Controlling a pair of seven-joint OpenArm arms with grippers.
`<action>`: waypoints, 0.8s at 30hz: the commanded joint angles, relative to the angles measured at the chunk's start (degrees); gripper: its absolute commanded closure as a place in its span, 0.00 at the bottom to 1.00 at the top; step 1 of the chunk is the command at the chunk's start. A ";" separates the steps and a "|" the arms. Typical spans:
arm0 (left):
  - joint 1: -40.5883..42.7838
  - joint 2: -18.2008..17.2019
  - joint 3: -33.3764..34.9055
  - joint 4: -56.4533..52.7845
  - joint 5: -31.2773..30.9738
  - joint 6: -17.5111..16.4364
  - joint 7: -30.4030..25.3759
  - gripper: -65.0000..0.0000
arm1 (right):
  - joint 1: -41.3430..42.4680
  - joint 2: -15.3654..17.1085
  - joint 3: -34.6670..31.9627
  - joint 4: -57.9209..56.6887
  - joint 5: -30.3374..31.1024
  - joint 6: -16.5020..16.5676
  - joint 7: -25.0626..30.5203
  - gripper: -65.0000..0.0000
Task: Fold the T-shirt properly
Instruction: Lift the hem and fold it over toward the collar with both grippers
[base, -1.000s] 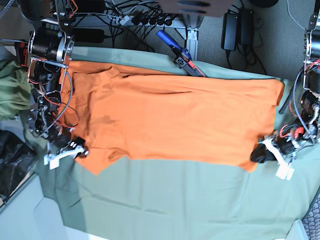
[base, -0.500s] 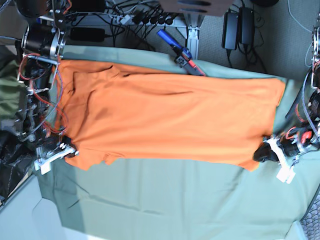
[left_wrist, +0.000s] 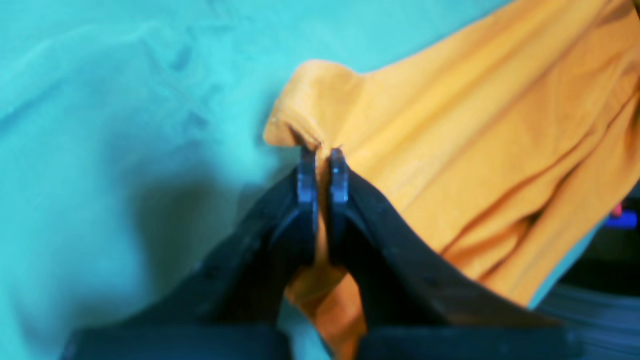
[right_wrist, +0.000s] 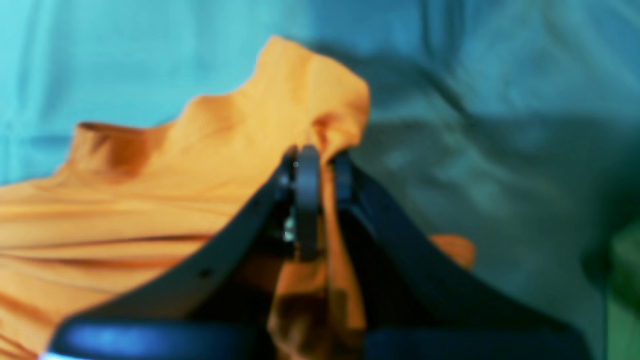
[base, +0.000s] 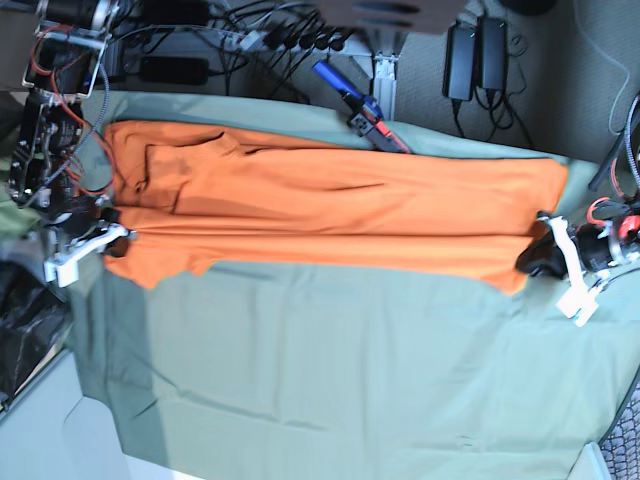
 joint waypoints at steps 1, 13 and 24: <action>-0.24 -1.14 -0.50 0.85 -0.35 -0.49 -0.61 1.00 | -0.44 1.57 1.64 1.46 0.70 5.14 1.09 1.00; 1.40 -1.09 -0.50 0.85 -0.37 -0.49 -0.70 1.00 | -8.41 0.02 3.72 2.16 -0.48 5.09 2.14 0.34; 1.86 -1.09 -0.50 0.85 -0.44 -0.49 -0.68 1.00 | -8.22 0.00 12.37 8.28 -0.22 5.09 1.53 0.34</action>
